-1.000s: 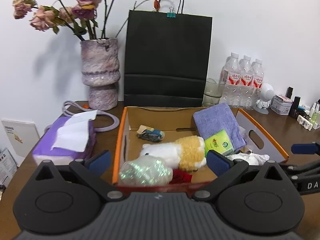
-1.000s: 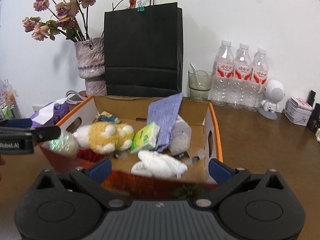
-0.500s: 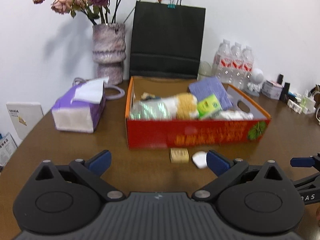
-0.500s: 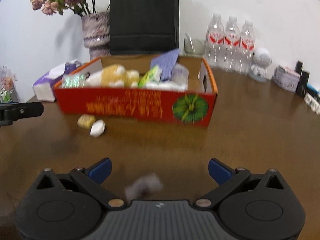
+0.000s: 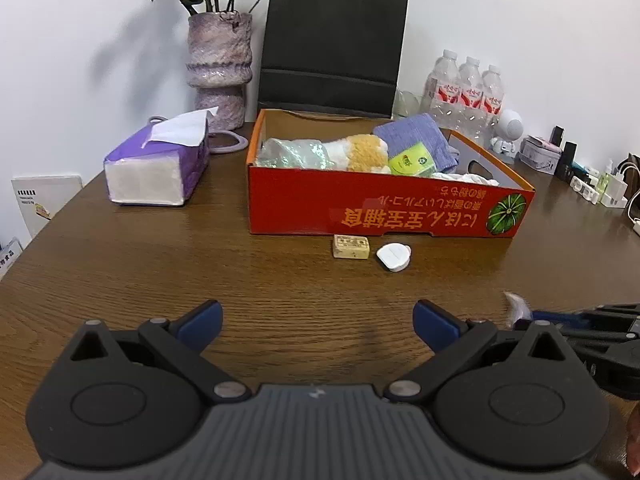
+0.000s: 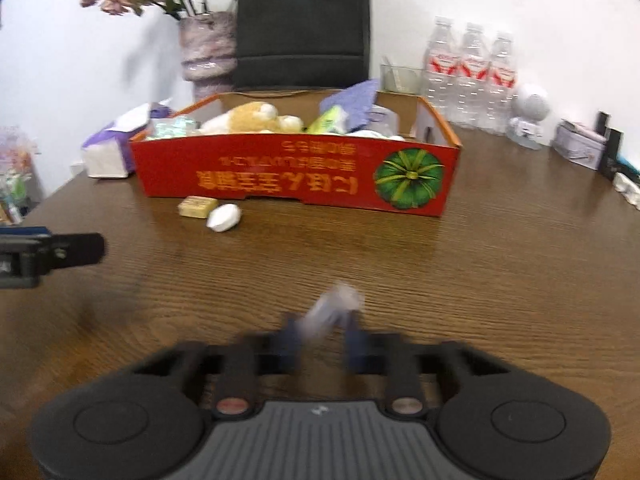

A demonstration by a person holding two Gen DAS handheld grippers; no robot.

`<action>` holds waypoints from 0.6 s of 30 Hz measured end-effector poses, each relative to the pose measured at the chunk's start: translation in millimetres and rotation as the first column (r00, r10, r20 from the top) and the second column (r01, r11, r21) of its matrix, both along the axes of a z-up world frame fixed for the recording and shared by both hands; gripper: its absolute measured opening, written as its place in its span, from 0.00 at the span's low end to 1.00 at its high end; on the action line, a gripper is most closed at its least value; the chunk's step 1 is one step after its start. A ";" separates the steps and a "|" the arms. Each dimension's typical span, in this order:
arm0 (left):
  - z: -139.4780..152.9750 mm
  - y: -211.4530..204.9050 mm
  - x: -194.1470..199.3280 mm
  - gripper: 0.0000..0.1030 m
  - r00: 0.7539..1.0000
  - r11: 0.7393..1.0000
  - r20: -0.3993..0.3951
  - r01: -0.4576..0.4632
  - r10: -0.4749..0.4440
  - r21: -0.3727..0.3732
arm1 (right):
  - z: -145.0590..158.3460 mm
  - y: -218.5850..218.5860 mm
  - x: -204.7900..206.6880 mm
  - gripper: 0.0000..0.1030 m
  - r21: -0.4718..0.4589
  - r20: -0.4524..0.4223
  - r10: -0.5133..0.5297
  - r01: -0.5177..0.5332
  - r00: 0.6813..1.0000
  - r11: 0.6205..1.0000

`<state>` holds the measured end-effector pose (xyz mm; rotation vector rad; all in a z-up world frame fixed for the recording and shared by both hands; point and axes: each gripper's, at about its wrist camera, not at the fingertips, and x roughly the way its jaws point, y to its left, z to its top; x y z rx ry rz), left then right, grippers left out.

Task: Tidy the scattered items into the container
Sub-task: 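Grasp the small clear wrapper with the right gripper while the left gripper grasps the small yellow box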

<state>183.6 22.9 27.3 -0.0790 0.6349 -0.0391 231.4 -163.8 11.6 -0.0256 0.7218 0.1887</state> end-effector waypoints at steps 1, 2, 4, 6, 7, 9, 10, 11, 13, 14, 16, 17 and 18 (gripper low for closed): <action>-1.3 -1.6 1.5 1.00 1.000 1.000 -0.002 0.002 -0.002 0.000 | -0.4 -0.9 1.2 0.02 0.003 0.004 0.001 -0.001 1.000 1.000; -2.8 -3.3 3.9 1.00 1.000 1.000 -0.006 0.003 -0.003 0.001 | -1.0 -2.7 2.6 0.02 0.007 0.009 0.004 -0.004 1.000 1.000; -6.1 -7.7 10.8 1.00 1.000 1.000 -0.012 0.005 -0.005 0.000 | -1.7 -8.5 7.4 0.02 0.015 0.014 -0.005 0.004 1.000 1.000; -8.9 -12.5 18.7 1.00 1.000 1.000 -0.020 0.007 -0.007 0.002 | -1.9 -14.7 14.4 0.01 0.032 0.014 -0.012 0.012 1.000 0.999; -10.3 -15.4 23.1 1.00 1.000 1.000 -0.023 0.007 -0.007 0.004 | -2.0 -17.1 18.1 0.01 0.038 0.013 -0.013 0.012 1.000 0.999; -12.4 -20.6 32.6 1.00 1.000 1.000 -0.022 0.005 -0.005 0.005 | -1.8 -20.3 24.8 0.01 0.042 0.014 -0.012 0.012 1.000 0.999; -13.0 -22.4 36.3 1.00 1.000 1.000 -0.022 0.002 -0.001 0.006 | -1.5 -21.7 28.3 0.01 0.046 0.014 -0.012 0.011 1.000 0.999; -13.5 -23.7 40.3 1.00 1.000 1.000 -0.025 -0.002 0.002 0.004 | -0.7 -22.9 30.0 0.02 0.059 0.014 -0.007 0.006 1.000 0.998; -14.0 -23.6 44.7 1.00 1.000 1.000 -0.026 -0.005 0.005 -0.007 | 3.0 -26.3 29.8 0.13 0.114 0.019 0.038 -0.040 0.999 0.993; -13.8 -22.4 45.6 1.00 1.000 1.000 -0.024 -0.009 0.009 -0.011 | 4.7 -25.6 28.9 0.30 0.130 0.023 0.069 -0.071 0.997 0.989; -13.4 -20.0 46.1 1.00 1.000 1.000 -0.024 -0.018 0.018 -0.012 | 5.6 -17.2 27.3 0.50 0.115 0.035 0.140 -0.143 0.990 0.983; -13.1 -17.8 45.8 1.00 0.999 1.000 -0.024 -0.021 0.021 -0.015 | 5.0 -11.3 27.8 0.50 0.091 0.037 0.165 -0.168 0.986 0.982; -13.0 -15.6 45.3 1.00 0.999 1.000 -0.025 -0.025 0.024 -0.017 | 3.1 -5.0 29.4 0.50 0.067 0.030 0.185 -0.187 0.982 0.980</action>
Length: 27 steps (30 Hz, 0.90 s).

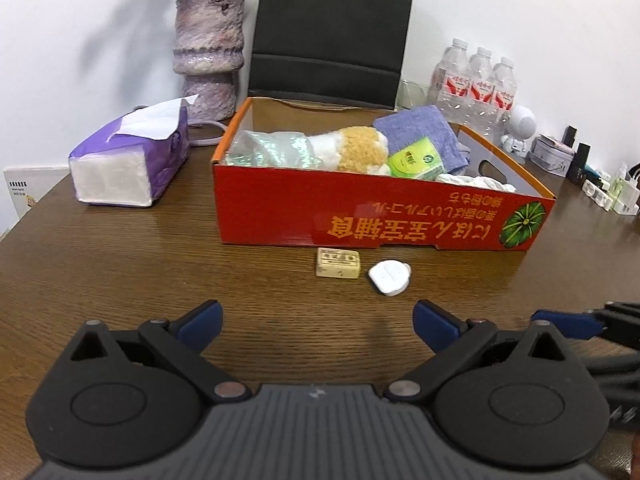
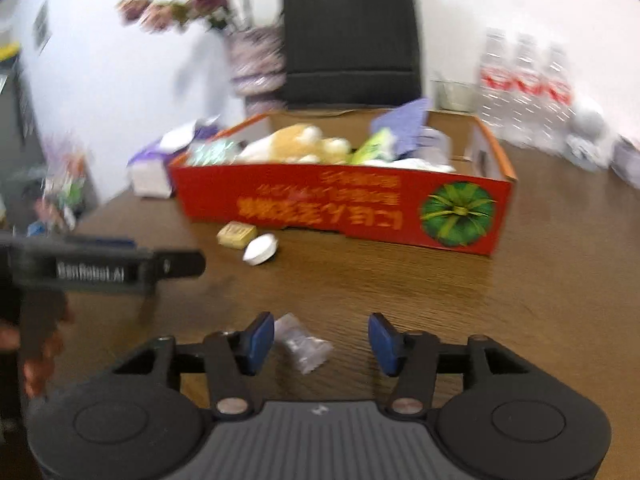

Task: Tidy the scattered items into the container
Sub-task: 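Grasp the small clear wrapper with the right gripper while the left gripper grasps the small yellow box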

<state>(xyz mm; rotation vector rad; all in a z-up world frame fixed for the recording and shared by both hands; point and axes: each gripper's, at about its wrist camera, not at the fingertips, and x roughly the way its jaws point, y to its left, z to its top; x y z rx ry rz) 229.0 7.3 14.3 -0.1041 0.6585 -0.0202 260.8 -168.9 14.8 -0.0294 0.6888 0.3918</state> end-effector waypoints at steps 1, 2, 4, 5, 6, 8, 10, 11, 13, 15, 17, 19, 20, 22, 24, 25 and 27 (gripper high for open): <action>-0.1 2.5 -1.0 1.00 1.000 1.000 -0.002 -0.003 0.003 -0.003 | -2.9 5.2 2.9 0.50 -0.019 -0.008 0.019 -0.019 1.000 1.000; 0.0 4.2 -1.9 1.00 1.000 1.000 -0.003 -0.004 0.004 -0.003 | -5.6 10.1 3.9 0.45 -0.042 -0.004 0.031 -0.031 1.000 0.999; -0.2 7.1 -3.6 1.00 1.000 1.000 -0.005 -0.003 0.003 -0.001 | -5.0 17.4 3.8 0.12 -0.091 0.019 0.047 -0.046 0.999 0.995; -0.2 8.0 -3.7 1.00 1.000 1.000 -0.005 -0.001 0.001 0.001 | -3.4 17.5 5.4 0.14 -0.083 0.008 0.049 -0.049 0.999 0.995; -0.1 8.4 -3.0 1.00 1.000 1.000 -0.005 0.001 -0.001 0.003 | -2.7 17.4 7.1 0.13 -0.081 0.006 0.042 -0.041 0.999 0.996; 0.1 8.2 1.5 1.00 1.000 1.000 0.002 0.002 -0.002 0.003 | -2.5 14.6 13.3 0.13 -0.079 0.014 0.012 -0.011 1.000 0.997; -0.2 6.5 9.8 1.00 1.000 1.000 0.010 -0.006 0.006 -0.004 | -0.8 8.7 23.2 0.13 -0.051 0.012 -0.018 0.018 1.000 0.999; -0.5 5.2 14.7 1.00 1.000 1.000 0.017 -0.008 0.008 -0.007 | 0.7 5.9 28.0 0.13 -0.040 0.018 -0.037 0.038 0.999 0.998; -1.3 2.3 24.7 0.99 0.999 1.000 0.033 -0.022 0.022 -0.004 | 3.8 1.5 37.6 0.13 -0.034 0.035 -0.079 0.080 0.996 0.996; -2.2 -2.6 36.1 0.91 0.999 0.999 0.039 -0.031 0.031 0.009 | 4.8 -0.5 46.5 0.13 -0.031 0.043 -0.109 0.111 0.993 0.993; -3.9 -7.0 46.4 0.84 0.999 1.000 0.035 -0.027 0.026 0.010 | 3.5 -0.6 53.3 0.13 -0.031 0.049 -0.117 0.119 0.992 0.992; -7.6 -10.6 54.6 0.82 0.999 0.999 0.024 -0.030 0.029 0.023 | -0.1 -0.8 56.9 0.14 -0.037 0.049 -0.117 0.119 0.992 0.992; -10.2 -12.4 57.9 0.80 0.999 0.999 0.017 -0.033 0.032 0.030 | -1.6 -1.4 57.8 0.14 -0.037 0.046 -0.116 0.118 0.992 0.992; -15.9 -14.8 62.7 0.70 1.000 0.999 0.007 -0.027 0.027 0.037 | -3.0 -4.2 57.6 0.14 -0.029 0.041 -0.120 0.121 0.992 0.992; -18.1 -19.9 63.7 0.46 1.000 0.995 0.009 -0.018 0.017 0.093 | -2.9 -6.2 56.4 0.14 -0.019 0.044 -0.125 0.126 0.991 0.992; -17.7 -20.3 62.0 0.35 1.000 0.996 0.016 -0.003 0.001 0.093 | -2.7 -7.6 55.5 0.14 -0.013 0.045 -0.127 0.128 0.991 0.992; -17.2 -17.1 58.1 0.31 1.000 0.998 0.024 0.011 -0.012 0.067 | -2.7 -9.0 54.1 0.14 -0.004 0.046 -0.126 0.127 0.991 0.992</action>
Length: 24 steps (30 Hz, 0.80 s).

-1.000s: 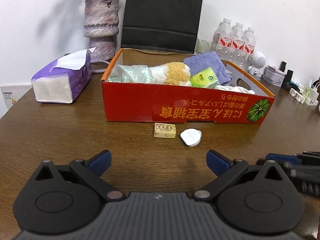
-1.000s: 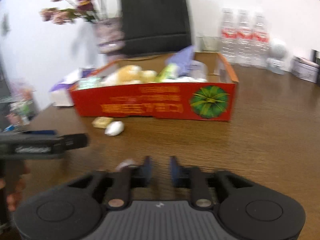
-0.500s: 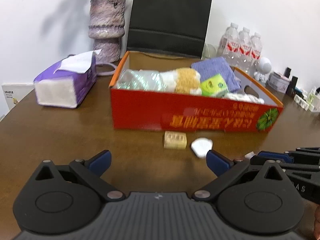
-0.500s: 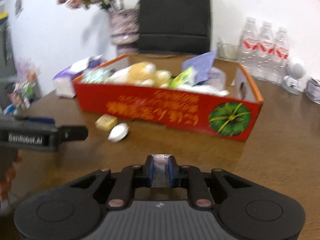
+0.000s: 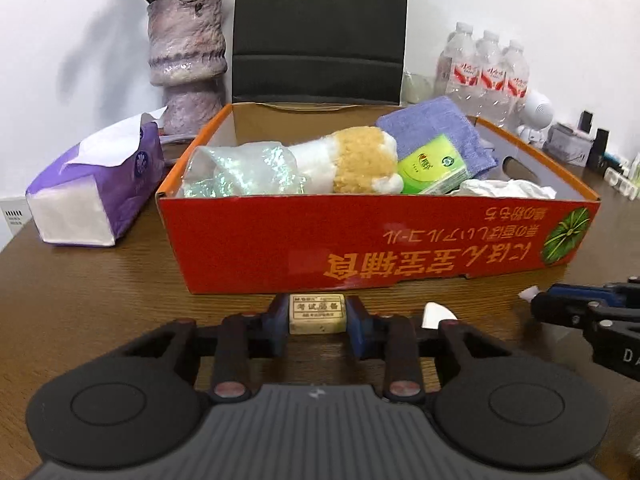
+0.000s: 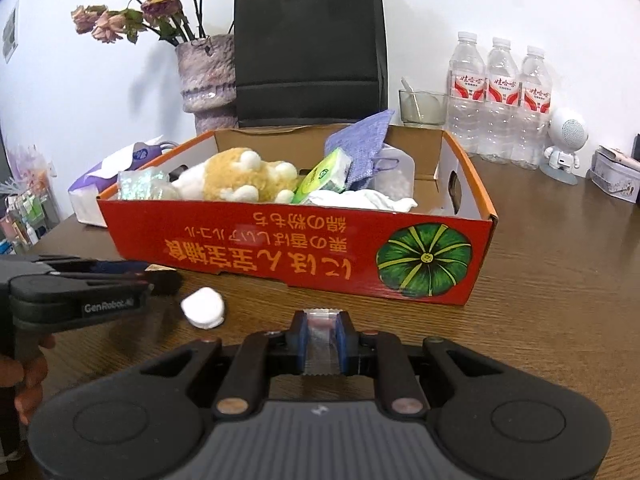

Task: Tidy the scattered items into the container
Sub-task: 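Grasp the small clear wrapper with the right gripper while the left gripper grasps the small yellow box, then carry the wrapper and yellow box into the box and open both grippers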

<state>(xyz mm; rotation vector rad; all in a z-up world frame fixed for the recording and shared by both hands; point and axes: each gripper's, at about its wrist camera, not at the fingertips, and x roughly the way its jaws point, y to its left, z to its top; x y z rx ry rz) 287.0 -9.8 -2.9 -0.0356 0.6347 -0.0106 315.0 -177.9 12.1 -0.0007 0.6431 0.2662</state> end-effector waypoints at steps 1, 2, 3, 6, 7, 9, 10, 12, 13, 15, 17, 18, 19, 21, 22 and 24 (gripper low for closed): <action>0.3 2.0 -1.5 0.31 1.000 1.000 0.003 0.002 -0.002 -0.014 | -0.2 0.1 -1.1 0.14 0.000 0.002 0.001 -0.001 1.000 1.000; 0.4 4.6 -3.3 0.31 1.000 1.000 0.006 0.002 -0.002 -0.029 | -0.2 0.2 -2.4 0.13 -0.001 0.004 0.002 -0.002 1.000 1.000; 0.8 6.9 -5.5 0.31 1.000 0.999 0.012 0.003 -0.003 -0.036 | -0.3 0.4 -3.5 0.14 0.000 0.006 0.004 -0.004 1.000 1.000; 6.4 11.8 -16.6 0.31 0.999 0.999 0.048 0.008 -0.006 -0.050 | 1.8 0.4 -6.9 0.14 0.007 0.020 0.005 -0.005 1.000 1.000; 9.7 13.8 -20.9 0.31 0.998 0.998 0.061 0.010 -0.006 -0.059 | 4.3 -0.2 -8.3 0.13 0.016 0.026 0.004 -0.005 1.000 1.000; 20.4 16.4 -31.2 0.31 0.995 0.998 0.101 0.019 -0.012 -0.066 | 12.6 -2.1 -11.1 0.14 0.041 0.042 0.005 -0.007 0.999 0.999; 27.2 17.5 -35.0 0.31 0.992 0.997 0.122 0.028 -0.019 -0.068 | 19.1 -3.0 -12.3 0.14 0.059 0.054 0.009 -0.013 0.998 0.998; 44.6 20.0 -39.4 0.31 0.985 0.996 0.171 0.043 -0.031 -0.072 | 34.8 -3.6 -12.0 0.14 0.082 0.083 0.018 -0.024 0.996 0.996; 56.3 21.0 -39.8 0.31 0.978 0.996 0.203 0.053 -0.037 -0.073 | 43.8 -3.2 -10.3 0.14 0.087 0.100 0.017 -0.026 0.995 0.996; 76.4 21.6 -35.5 0.31 0.965 0.995 0.258 0.063 -0.040 -0.083 | 61.5 -0.5 -4.0 0.14 0.086 0.142 0.016 -0.028 0.990 0.996; 94.3 21.8 -26.7 0.31 0.951 0.993 0.308 0.066 -0.031 -0.101 | 77.6 3.8 8.0 0.14 0.078 0.180 0.001 -0.015 0.984 0.997; 102.1 21.9 -19.9 0.31 0.944 0.992 0.328 0.061 -0.021 -0.111 | 84.6 6.5 15.6 0.14 0.079 0.196 -0.010 -0.005 0.981 0.997; 107.2 21.7 -14.6 0.31 0.938 0.992 0.346 0.055 -0.011 -0.117 | 90.1 8.6 24.0 0.14 0.090 0.206 -0.020 0.001 0.978 0.996; 113.8 21.1 -0.3 0.31 0.930 0.991 0.366 0.034 0.017 -0.133 | 95.6 12.0 40.0 0.14 0.120 0.216 -0.040 0.014 0.976 0.993; 114.5 20.1 6.5 0.31 0.930 0.990 0.366 0.033 0.020 -0.139 | 95.8 13.8 47.8 0.14 0.133 0.217 -0.051 0.022 0.975 0.991; 110.2 19.2 23.2 0.31 0.936 0.989 0.350 0.027 0.026 -0.144 | 92.1 17.7 61.5 0.14 0.144 0.205 -0.060 0.030 0.977 0.989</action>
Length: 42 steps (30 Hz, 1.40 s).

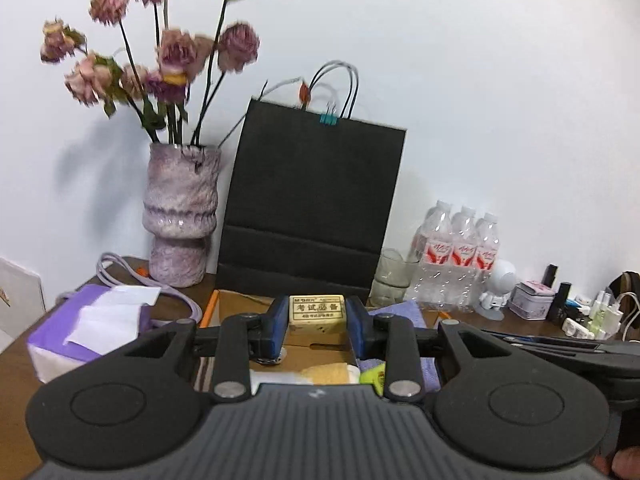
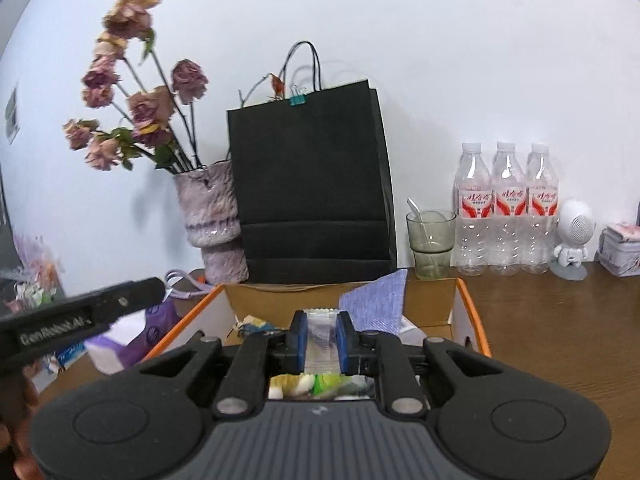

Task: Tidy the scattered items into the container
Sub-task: 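Carry the wrapper and yellow box into the box and open both grippers, then grasp the white round lid on the table with the left gripper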

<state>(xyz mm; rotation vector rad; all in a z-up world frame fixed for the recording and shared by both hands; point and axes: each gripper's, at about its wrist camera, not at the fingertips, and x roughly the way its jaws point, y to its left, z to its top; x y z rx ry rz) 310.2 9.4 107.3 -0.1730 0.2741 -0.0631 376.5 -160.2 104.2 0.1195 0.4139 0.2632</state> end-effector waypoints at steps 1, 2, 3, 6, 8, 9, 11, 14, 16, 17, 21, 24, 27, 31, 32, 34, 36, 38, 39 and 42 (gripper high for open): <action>-4.2 -0.7 8.0 0.31 1.000 1.000 -0.015 0.003 -0.003 0.003 | -3.5 3.5 6.1 0.14 -0.013 -0.016 0.008 -0.008 1.000 1.000; -9.0 -1.1 16.6 0.31 0.999 1.000 -0.035 0.011 -0.011 0.008 | -8.2 6.4 11.5 0.14 -0.029 -0.029 0.015 -0.016 0.999 0.999; -14.4 -0.5 22.0 0.31 0.998 1.000 -0.053 0.019 -0.018 0.016 | -12.7 8.8 15.0 0.14 -0.043 -0.040 0.017 -0.019 0.999 0.999; -28.3 0.8 34.4 0.31 0.995 0.999 -0.098 0.029 -0.025 0.035 | -24.4 9.2 25.7 0.14 -0.054 -0.081 0.016 -0.020 0.997 0.998; -35.3 1.2 39.2 0.31 0.992 0.998 -0.120 0.035 -0.029 0.045 | -31.6 9.6 28.0 0.14 -0.065 -0.099 0.009 -0.015 0.995 0.998; -37.7 0.8 40.8 0.31 0.992 0.998 -0.126 0.035 -0.028 0.052 | -34.4 9.9 29.5 0.14 -0.072 -0.107 0.005 -0.013 0.994 0.997; -41.7 0.7 43.4 0.31 0.990 0.997 -0.137 0.036 -0.028 0.062 | -39.0 10.0 32.6 0.14 -0.075 -0.123 0.002 -0.011 0.992 0.997; -44.1 0.8 44.8 0.31 0.989 0.997 -0.146 0.039 -0.029 0.071 | -43.0 9.6 34.7 0.14 -0.082 -0.136 -0.003 -0.008 0.991 0.997; -44.6 0.4 45.4 0.31 0.988 0.996 -0.149 0.041 -0.029 0.075 | -43.5 9.2 34.5 0.14 -0.089 -0.136 -0.007 -0.005 0.991 0.996; -44.9 0.1 45.6 0.31 0.988 0.996 -0.151 0.042 -0.030 0.076 | -43.2 9.0 34.1 0.14 -0.092 -0.134 -0.008 -0.004 0.991 0.996; -42.6 -1.7 46.0 1.00 0.985 0.996 -0.171 0.005 0.010 0.084 | -39.4 9.1 33.8 0.66 -0.122 -0.134 -0.027 0.011 0.991 0.993; -37.2 -2.6 41.4 1.00 0.988 0.994 -0.150 -0.025 0.041 0.104 | -35.6 8.9 32.7 1.00 -0.161 -0.124 -0.061 0.041 0.990 0.986; -36.7 -2.2 41.5 1.00 0.986 0.994 -0.157 -0.032 0.048 0.102 | -32.6 6.6 32.9 1.00 -0.163 -0.141 -0.064 0.040 0.988 0.986; -38.1 -1.1 43.9 1.00 0.983 0.994 -0.176 -0.038 0.056 0.102 | -33.6 5.1 34.5 1.00 -0.168 -0.154 -0.070 0.043 0.986 0.985; -38.2 -1.0 43.9 1.00 0.983 0.994 -0.176 -0.039 0.056 0.103 | -33.4 4.9 34.6 1.00 -0.168 -0.156 -0.070 0.043 0.985 0.985; -38.2 -1.4 43.9 1.00 0.983 0.994 -0.177 -0.038 0.056 0.103 | -33.7 5.1 34.8 1.00 -0.169 -0.156 -0.070 0.044 0.985 0.985; -38.2 -1.4 44.2 1.00 0.982 0.994 -0.178 -0.037 0.055 0.102 | -33.3 5.2 35.3 1.00 -0.171 -0.156 -0.071 0.044 0.985 0.984; -38.2 -1.4 44.1 1.00 0.982 0.994 -0.179 -0.037 0.055 0.103 | -33.1 5.5 35.7 1.00 -0.173 -0.157 -0.071 0.043 0.985 0.984; -38.2 -1.4 43.9 1.00 0.983 0.994 -0.178 -0.037 0.055 0.103 | -33.1 5.4 35.8 1.00 -0.174 -0.158 -0.072 0.044 0.985 0.984; -37.7 -1.6 42.4 1.00 0.984 0.994 -0.172 -0.031 0.048 0.101 | -31.8 4.5 34.9 1.00 -0.177 -0.156 -0.073 0.045 0.985 0.983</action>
